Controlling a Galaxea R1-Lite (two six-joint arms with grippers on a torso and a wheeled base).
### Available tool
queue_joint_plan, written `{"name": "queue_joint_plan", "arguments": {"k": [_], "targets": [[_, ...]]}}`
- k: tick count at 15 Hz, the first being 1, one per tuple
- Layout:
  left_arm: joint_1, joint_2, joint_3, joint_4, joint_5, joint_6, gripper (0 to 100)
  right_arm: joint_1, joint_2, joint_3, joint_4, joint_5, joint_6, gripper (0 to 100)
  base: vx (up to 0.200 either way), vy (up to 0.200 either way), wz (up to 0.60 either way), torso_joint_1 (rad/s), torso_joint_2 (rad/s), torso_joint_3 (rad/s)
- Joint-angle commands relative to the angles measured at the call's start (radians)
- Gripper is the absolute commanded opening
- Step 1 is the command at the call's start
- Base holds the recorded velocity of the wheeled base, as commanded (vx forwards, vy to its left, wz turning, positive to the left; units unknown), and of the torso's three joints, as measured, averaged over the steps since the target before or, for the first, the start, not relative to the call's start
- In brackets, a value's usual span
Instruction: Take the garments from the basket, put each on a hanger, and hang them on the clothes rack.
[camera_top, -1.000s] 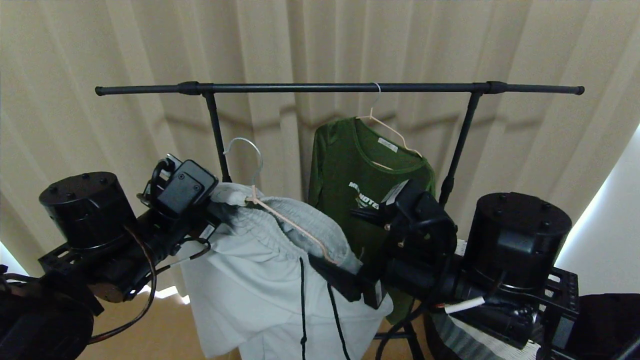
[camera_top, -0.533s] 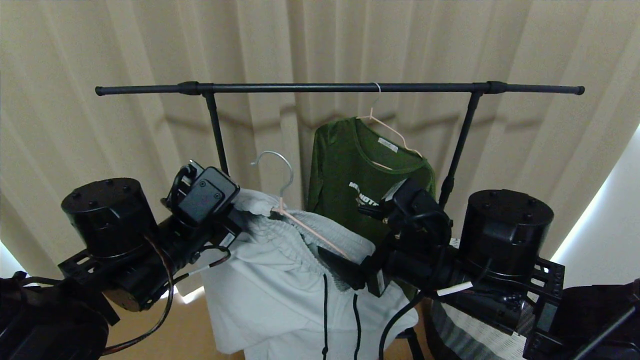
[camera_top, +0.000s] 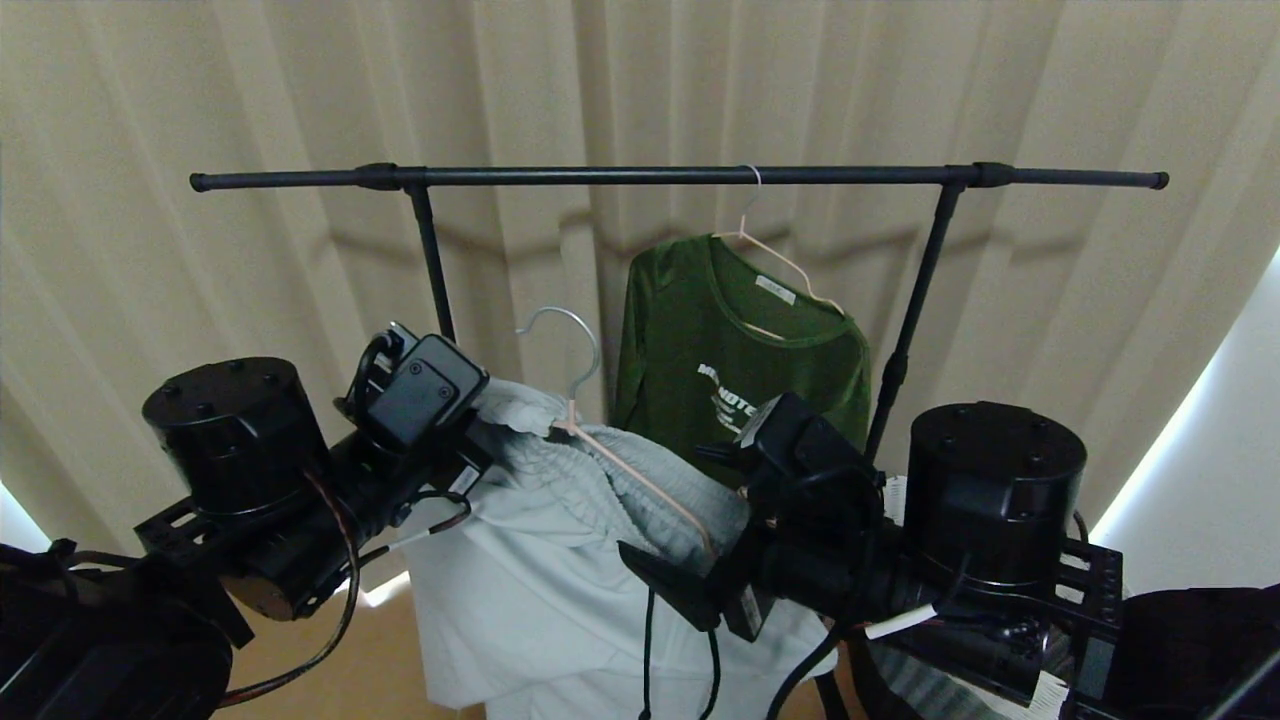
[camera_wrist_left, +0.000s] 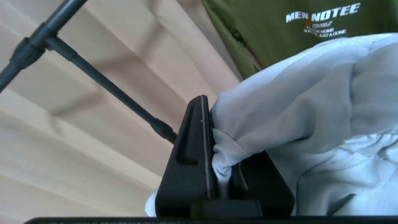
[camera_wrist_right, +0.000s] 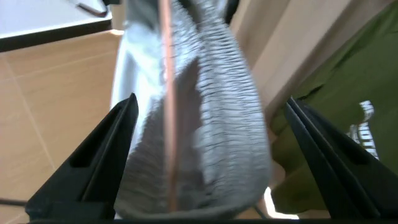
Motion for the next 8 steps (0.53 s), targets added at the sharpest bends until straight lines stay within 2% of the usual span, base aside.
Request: {"name": "queue_joint_plan", "arguments": {"k": [1,2,3,8], "targets": [[-0.005,-0.001,0.004,-0.010,-0.001,0.000,0,0.007,0.004,-0.003,-0.001,0.001,0.001,100,0.000,0.000,0.00,0.000,0.00,0.000],[-0.005,-0.001,0.004,-0.018,-0.001,0.000,0,0.007,0.004,-0.003,-0.001,0.001,0.001,100,0.000,0.000,0.00,0.000,0.00,0.000],[-0.005,0.001,0.004,-0.024,-0.003,0.000,0,0.007,0.004,-0.003,-0.002,0.002,0.001,0,0.000,0.000,0.00,0.000,0.00,0.000],[-0.018,-0.001,0.001,-0.031,-0.004,-0.020,0,0.007,0.012,-0.003,-0.012,0.002,0.004,0,0.000,0.000,0.00,0.000,0.00,0.000]]}}
